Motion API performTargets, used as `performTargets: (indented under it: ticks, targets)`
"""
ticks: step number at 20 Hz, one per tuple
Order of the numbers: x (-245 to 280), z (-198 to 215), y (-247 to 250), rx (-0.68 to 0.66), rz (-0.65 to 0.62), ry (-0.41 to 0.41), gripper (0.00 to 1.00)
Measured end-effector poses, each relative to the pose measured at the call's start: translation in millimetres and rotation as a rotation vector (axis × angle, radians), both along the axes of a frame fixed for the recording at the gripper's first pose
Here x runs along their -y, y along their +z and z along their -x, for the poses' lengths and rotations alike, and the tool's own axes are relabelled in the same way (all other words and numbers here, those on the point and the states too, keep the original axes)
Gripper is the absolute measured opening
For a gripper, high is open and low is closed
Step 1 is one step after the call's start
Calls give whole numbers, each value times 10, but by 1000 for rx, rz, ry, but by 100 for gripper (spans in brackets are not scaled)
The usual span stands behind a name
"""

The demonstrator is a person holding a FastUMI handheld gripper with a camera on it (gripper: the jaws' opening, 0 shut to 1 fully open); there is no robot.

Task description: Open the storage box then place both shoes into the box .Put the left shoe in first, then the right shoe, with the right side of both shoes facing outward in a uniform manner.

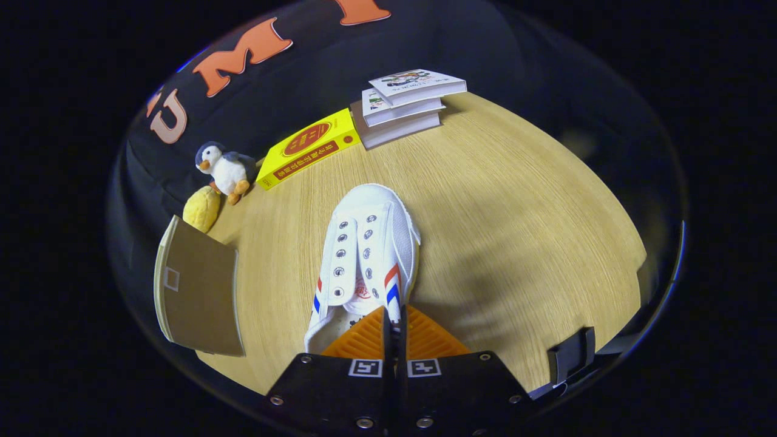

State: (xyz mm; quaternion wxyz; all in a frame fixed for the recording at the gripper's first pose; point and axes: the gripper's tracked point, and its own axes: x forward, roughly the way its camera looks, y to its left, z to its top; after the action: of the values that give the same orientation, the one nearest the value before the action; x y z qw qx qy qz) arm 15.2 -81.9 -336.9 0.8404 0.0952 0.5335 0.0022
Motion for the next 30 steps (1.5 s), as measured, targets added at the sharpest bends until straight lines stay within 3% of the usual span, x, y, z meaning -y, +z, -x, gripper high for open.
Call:
performTargets:
  ticks: [10,22,30]
  targets:
    - [-691,-25,779,118,-26,55,1]
    - [-2541,186,1606,216,-169,195,1]
    - [-3414,292,1391,208,-118,282,1]
